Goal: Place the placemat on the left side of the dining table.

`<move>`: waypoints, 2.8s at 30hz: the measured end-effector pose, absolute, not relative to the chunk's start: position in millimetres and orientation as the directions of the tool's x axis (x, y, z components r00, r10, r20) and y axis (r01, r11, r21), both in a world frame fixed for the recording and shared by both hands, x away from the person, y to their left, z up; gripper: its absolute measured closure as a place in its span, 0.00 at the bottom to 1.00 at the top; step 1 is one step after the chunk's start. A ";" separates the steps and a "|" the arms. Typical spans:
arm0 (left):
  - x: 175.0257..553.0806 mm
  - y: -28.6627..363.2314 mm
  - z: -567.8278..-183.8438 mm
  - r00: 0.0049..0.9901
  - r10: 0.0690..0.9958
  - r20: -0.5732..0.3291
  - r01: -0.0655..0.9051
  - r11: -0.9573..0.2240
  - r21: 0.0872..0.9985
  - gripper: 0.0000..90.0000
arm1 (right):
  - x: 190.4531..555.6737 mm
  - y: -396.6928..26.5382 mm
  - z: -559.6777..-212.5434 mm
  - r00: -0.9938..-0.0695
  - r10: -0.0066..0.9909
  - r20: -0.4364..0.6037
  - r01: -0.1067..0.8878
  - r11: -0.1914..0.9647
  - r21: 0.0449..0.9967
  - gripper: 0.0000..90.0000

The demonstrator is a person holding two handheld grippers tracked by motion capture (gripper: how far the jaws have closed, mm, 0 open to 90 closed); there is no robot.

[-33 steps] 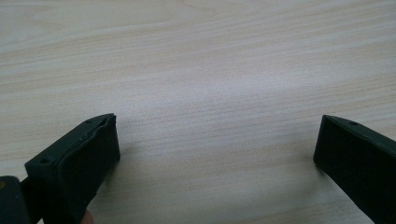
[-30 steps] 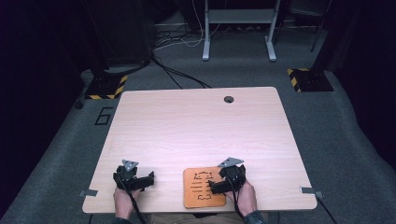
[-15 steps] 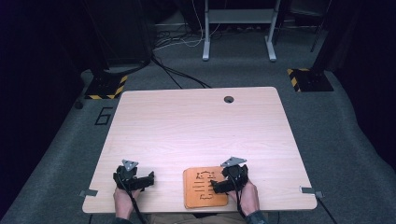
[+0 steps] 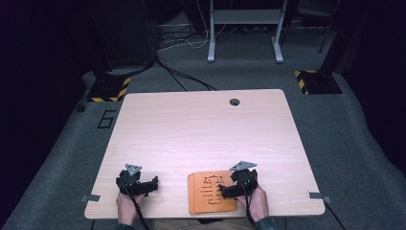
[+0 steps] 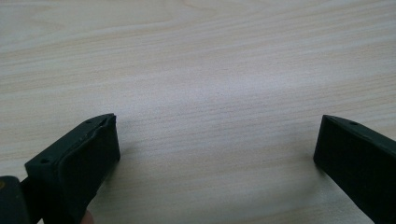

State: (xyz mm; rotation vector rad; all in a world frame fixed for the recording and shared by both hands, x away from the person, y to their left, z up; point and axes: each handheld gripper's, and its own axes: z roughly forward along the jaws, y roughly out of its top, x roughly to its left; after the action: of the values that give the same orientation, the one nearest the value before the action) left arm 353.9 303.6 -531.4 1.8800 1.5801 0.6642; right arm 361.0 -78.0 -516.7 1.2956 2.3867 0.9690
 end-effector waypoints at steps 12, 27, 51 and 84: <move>354.0 303.4 -531.6 0.168 0.986 0.001 0.690 -0.118 0.714 0.00 | 360.6 -86.7 -518.0 -0.560 0.822 0.100 0.651 0.363 0.667 0.02; 354.0 303.2 -531.7 0.166 0.986 -0.001 0.689 -0.116 0.715 0.00 | 360.8 -90.5 -517.8 -0.559 0.823 0.098 0.654 0.365 0.663 0.02; 354.1 303.2 -531.7 0.166 0.986 -0.001 0.689 -0.115 0.715 0.00 | 357.8 -117.6 -520.3 -0.497 0.859 0.126 0.676 0.292 0.676 0.02; 352.4 303.8 -530.8 0.146 0.989 -0.010 0.690 -0.095 0.717 0.01 | 351.0 -122.2 -527.0 -0.482 0.872 0.086 0.639 0.283 0.715 0.02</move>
State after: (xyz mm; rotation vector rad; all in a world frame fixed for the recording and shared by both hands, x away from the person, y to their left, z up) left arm 352.4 303.8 -530.8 1.8497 1.6031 0.6671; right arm 351.0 -122.2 -527.0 1.3734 2.2357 1.0136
